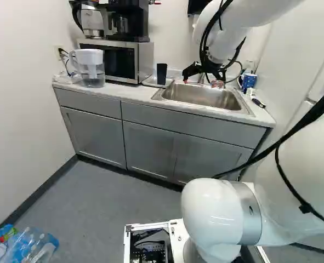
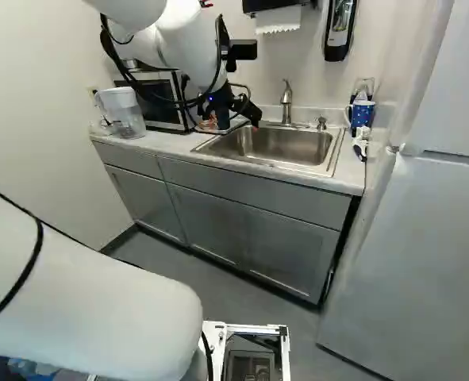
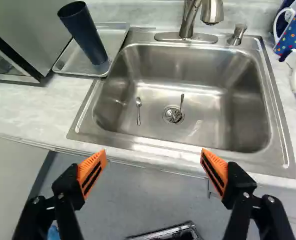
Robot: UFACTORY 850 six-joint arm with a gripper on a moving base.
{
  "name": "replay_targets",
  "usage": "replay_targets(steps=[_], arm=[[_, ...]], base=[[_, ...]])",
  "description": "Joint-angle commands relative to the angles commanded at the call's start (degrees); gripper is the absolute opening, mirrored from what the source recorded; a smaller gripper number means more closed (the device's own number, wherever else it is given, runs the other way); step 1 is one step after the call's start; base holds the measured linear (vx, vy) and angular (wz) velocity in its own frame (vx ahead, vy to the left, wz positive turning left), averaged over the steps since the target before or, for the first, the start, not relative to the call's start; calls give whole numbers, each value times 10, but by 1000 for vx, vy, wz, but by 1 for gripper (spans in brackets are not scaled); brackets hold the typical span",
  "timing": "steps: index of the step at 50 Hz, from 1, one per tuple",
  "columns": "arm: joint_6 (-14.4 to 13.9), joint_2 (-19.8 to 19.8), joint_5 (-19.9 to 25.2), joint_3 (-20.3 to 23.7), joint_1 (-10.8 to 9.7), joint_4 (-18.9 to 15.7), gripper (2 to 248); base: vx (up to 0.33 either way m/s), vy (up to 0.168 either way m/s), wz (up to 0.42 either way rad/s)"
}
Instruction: Rinse the cup and place it in the tray
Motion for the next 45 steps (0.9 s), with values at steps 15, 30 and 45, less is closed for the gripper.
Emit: replay_targets(steps=[15,30,45], arm=[[0,0,0,0,0,0,247],[0,0,0,0,0,0,247],[0,0,0,0,0,0,247]], base=[[-96,44,-4],[-96,47,-2],[-110,46,1]])
